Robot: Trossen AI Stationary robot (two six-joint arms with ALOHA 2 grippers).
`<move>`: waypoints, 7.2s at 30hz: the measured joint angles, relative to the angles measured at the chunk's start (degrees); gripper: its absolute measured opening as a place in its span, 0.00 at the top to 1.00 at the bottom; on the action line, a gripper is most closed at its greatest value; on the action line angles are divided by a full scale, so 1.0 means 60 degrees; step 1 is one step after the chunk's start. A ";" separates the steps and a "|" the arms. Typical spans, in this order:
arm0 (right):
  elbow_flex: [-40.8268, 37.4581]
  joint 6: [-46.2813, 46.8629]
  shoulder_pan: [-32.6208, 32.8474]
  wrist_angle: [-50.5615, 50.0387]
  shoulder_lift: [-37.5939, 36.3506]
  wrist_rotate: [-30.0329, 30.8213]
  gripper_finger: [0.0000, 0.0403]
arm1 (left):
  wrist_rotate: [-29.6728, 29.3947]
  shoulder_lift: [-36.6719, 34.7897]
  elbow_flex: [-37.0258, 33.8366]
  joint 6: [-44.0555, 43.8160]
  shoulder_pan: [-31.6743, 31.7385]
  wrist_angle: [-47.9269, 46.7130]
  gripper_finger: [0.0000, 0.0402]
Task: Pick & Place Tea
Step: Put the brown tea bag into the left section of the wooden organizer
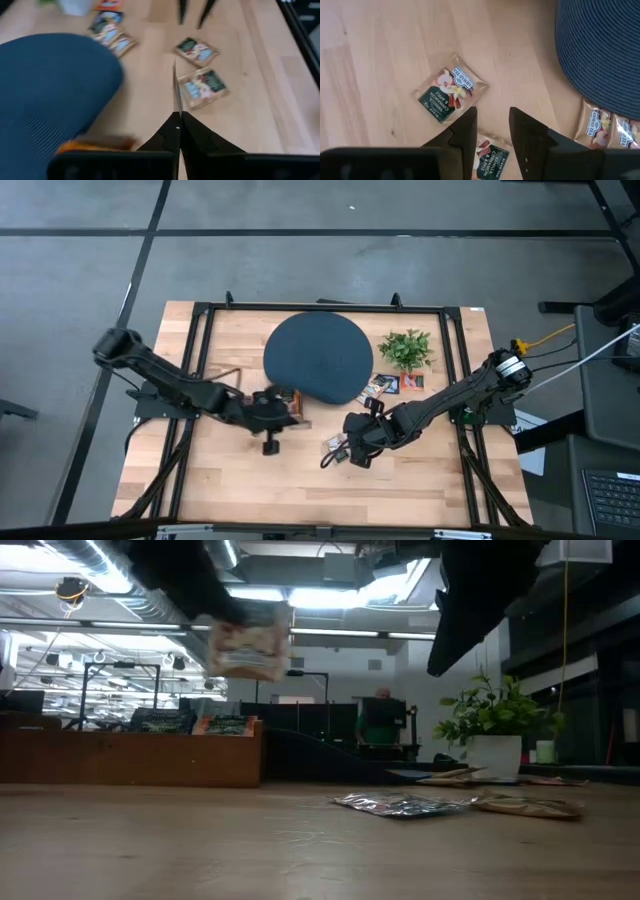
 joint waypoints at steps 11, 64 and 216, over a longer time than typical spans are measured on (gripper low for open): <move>-0.0741 0.0451 0.0000 0.0739 0.0000 0.0007 0.71 | -0.0726 -0.4079 -0.2350 -0.0675 -0.0693 -0.1482 0.99; -0.2042 0.0507 0.0000 0.3258 0.0000 0.0011 0.71 | -0.2315 -0.6787 -0.3810 -0.6176 -0.1704 -0.7258 0.92; -0.1310 0.1673 0.0153 0.1750 0.0025 -0.0743 1.00 | 0.1640 0.3783 -0.0477 -0.0859 0.0793 0.7111 0.50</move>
